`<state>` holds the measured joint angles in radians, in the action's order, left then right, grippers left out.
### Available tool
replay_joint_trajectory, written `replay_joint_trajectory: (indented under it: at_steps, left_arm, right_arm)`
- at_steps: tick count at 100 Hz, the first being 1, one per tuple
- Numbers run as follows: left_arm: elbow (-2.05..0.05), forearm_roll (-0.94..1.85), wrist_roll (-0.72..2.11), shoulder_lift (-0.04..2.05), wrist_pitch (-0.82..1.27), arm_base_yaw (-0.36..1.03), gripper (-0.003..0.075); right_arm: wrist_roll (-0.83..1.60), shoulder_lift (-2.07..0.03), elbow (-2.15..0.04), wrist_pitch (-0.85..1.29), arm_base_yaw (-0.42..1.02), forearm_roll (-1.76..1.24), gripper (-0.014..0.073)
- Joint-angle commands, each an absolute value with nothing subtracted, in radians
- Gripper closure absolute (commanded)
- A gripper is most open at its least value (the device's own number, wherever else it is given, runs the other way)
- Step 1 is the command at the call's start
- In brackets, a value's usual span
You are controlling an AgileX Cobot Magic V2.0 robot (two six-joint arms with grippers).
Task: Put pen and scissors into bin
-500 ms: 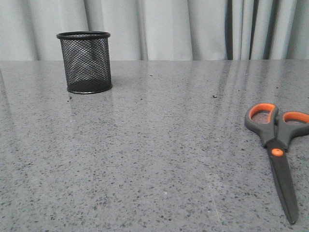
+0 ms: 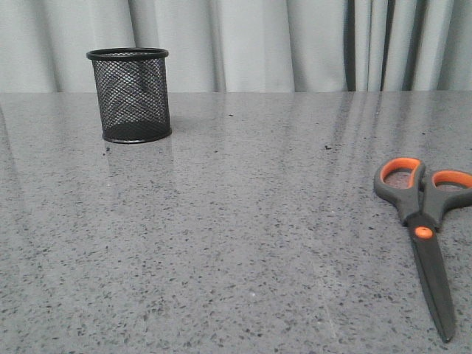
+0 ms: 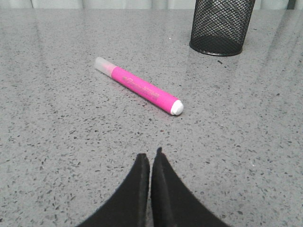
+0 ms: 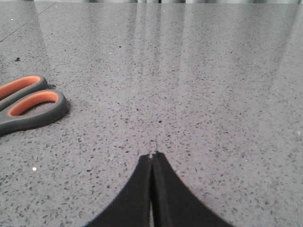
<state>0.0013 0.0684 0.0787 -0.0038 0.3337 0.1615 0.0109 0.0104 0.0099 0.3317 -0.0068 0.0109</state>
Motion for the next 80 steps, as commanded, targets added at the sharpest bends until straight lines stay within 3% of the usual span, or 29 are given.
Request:
replay_joint_trajectory:
  at_steps: [1,23,35,55,80]
  left_arm:
    - [0.046,0.08,0.078,-0.035,0.283,0.161,0.0739]
    - [0.046,0.076,0.078,-0.035,0.283,0.161,0.0739]
    - [0.046,0.083,0.076,-0.035,0.267,0.161,0.0739]
    - [0.046,0.731,0.031,-0.035,0.113,0.161,0.0739]
    - [0.044,0.934,0.031,-0.035,-0.088,0.161,0.0739]
  right_arm:
    - [0.017,0.03,0.025,0.293,-0.012,0.012,0.0662]
    - [0.017,0.03,0.025,0.229,-0.012,0.032,0.0662]
    - [0.017,0.03,0.025,-0.06,-0.012,0.085,0.0662]
    - [-0.106,0.03,0.025,-0.568,-0.012,-0.024,0.0662]
    - [-0.184,0.03,0.025,-0.697,-0.01,-0.054,0.0662]
